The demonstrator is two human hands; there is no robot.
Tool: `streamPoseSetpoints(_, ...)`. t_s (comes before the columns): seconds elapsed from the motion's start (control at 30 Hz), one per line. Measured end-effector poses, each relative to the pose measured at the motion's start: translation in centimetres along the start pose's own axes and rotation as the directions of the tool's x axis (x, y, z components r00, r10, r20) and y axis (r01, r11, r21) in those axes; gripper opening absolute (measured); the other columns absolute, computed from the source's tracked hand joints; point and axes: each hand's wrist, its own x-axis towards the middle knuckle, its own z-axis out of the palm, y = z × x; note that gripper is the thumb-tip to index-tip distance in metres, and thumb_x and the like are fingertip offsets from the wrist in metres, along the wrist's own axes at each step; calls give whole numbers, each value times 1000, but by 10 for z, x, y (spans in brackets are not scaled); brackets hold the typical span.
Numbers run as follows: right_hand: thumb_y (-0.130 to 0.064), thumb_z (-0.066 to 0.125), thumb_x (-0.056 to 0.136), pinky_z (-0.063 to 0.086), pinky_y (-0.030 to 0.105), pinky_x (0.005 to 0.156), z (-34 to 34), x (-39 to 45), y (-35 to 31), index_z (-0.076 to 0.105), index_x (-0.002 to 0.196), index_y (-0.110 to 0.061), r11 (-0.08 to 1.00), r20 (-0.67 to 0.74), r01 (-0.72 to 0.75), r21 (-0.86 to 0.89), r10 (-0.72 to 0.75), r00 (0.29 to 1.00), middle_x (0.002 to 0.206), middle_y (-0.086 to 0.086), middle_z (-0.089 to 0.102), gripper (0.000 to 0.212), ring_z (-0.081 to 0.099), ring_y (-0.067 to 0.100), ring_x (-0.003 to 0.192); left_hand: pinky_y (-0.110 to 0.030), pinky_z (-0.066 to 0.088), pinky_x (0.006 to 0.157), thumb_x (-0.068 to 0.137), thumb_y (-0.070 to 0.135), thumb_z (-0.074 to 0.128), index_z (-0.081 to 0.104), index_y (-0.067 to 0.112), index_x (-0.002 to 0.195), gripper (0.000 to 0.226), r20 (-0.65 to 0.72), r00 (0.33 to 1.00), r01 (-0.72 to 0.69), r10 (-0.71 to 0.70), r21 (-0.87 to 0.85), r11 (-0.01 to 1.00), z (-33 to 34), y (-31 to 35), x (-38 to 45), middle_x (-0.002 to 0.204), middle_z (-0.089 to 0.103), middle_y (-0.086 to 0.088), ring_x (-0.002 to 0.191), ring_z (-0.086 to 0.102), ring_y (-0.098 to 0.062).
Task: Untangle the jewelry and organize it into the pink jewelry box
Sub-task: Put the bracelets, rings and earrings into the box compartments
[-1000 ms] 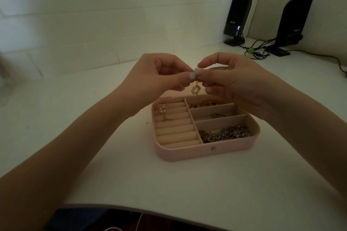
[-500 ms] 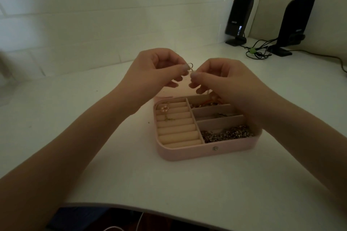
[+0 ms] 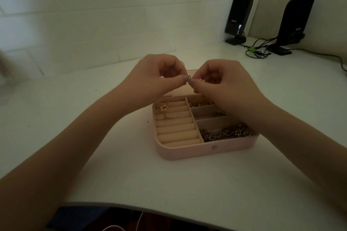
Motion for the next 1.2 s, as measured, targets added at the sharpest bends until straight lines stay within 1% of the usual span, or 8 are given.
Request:
streamPoseSetpoints(0.13,-24,69,80,40,6,48,3,-1,1,65,70,-25,1000,29,-22,-17,22,999,61,-6,65,11,54,-5,49,-11,48,67,79,17,70,68,24,78,8,27,998,-53,51,79,995,-4,-2,0,71,65,14,70,60,2)
streamPoseSetpoints(0.27,-25,71,78,46,13,54,7,-2,4,67,68,-24,998,37,-37,-51,39,999,64,-2,68,10,60,3,56,-15,50,70,78,17,72,69,24,80,8,89,995,-62,54,80,995,-8,-3,0,72,70,11,71,64,2)
streamPoseSetpoints(0.4,-25,70,76,43,10,51,9,-2,5,66,65,-25,992,58,-43,-120,50,997,61,-6,65,11,54,-2,51,-13,46,69,79,17,71,70,25,82,9,127,991,-59,48,82,995,-10,-5,0,72,71,11,70,65,2)
streamPoseSetpoints(0.6,-23,68,76,45,15,54,14,-6,2,65,65,-25,981,69,-11,-194,25,997,63,-8,62,11,55,3,57,-13,49,66,76,8,73,74,14,84,10,188,980,-90,66,123,988,-14,-7,2,75,72,3,67,63,-1)
streamPoseSetpoints(0.77,-30,67,76,51,27,63,18,-6,3,64,67,-26,972,56,-27,-231,41,998,67,-9,62,10,58,4,64,-12,48,65,74,20,76,73,25,78,7,209,976,-97,56,189,977,-16,-11,3,68,68,16,68,61,1)
streamPoseSetpoints(0.93,-28,66,78,40,17,55,21,-8,0,65,72,-24,958,80,-4,-288,28,996,69,-11,59,7,55,4,63,-19,49,66,74,23,74,70,27,76,6,211,975,-120,68,242,963,-14,-14,3,66,62,28,69,58,0)
streamPoseSetpoints(1.07,-26,65,79,38,15,55,21,-8,-1,63,75,-24,953,97,16,-302,14,995,72,-12,57,5,53,3,66,-22,48,66,77,20,73,69,25,76,6,225,972,-125,63,272,954,-14,-17,4,64,62,18,69,57,-1)
streamPoseSetpoints(1.2,-25,65,80,36,13,54,21,-8,0,61,76,-26,953,114,31,-302,4,993,71,-13,56,5,52,1,64,-25,48,70,81,18,69,68,20,82,3,250,964,-179,94,344,922,-13,-18,4,76,60,15,74,57,-5)
